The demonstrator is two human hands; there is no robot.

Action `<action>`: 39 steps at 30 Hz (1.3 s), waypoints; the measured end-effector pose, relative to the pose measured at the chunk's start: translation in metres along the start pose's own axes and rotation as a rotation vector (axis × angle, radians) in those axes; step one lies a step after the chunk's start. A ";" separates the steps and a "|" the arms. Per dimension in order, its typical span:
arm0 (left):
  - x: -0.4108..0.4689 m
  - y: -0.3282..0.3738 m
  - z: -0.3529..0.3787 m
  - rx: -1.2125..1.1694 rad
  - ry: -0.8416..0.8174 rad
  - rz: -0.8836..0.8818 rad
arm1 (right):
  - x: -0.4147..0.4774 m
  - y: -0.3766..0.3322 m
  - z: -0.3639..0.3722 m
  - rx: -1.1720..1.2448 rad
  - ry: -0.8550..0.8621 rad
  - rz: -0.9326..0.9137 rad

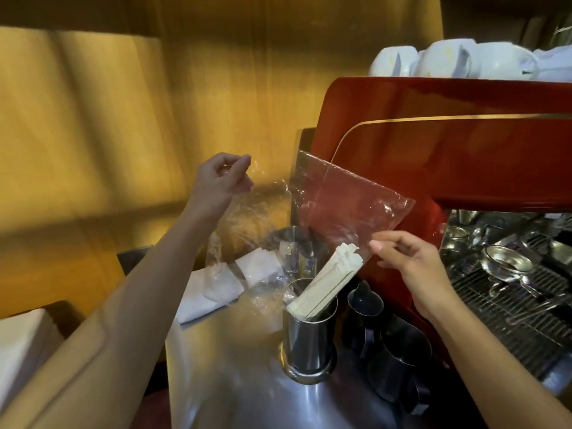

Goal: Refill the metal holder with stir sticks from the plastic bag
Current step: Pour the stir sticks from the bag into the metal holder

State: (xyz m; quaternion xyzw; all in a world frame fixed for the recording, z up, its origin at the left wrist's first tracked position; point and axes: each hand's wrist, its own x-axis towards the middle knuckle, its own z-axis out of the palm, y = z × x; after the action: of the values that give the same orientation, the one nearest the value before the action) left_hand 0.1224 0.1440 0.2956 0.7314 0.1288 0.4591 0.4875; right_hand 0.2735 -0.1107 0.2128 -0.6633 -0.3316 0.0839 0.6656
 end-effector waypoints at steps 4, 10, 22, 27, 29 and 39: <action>-0.008 -0.017 -0.014 -0.038 -0.095 -0.047 | 0.005 0.009 0.009 0.030 -0.001 0.026; -0.022 -0.047 -0.023 0.171 -0.156 0.091 | -0.009 0.034 0.016 0.072 -0.064 0.066; -0.044 -0.068 -0.038 0.081 -0.213 -0.183 | 0.016 -0.004 0.008 0.099 0.091 -0.075; -0.039 -0.060 -0.040 0.107 -0.191 -0.098 | 0.026 -0.019 0.000 0.086 0.111 -0.143; -0.038 -0.057 -0.037 0.084 -0.175 -0.081 | 0.029 -0.024 -0.002 0.090 0.117 -0.173; -0.040 -0.053 -0.030 -0.002 -0.125 -0.118 | 0.034 -0.033 -0.004 0.097 0.128 -0.244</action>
State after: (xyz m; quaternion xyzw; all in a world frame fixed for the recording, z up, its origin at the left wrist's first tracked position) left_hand 0.0900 0.1625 0.2332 0.7493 0.1408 0.3830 0.5215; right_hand 0.2908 -0.0985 0.2559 -0.5889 -0.3622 -0.0244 0.7221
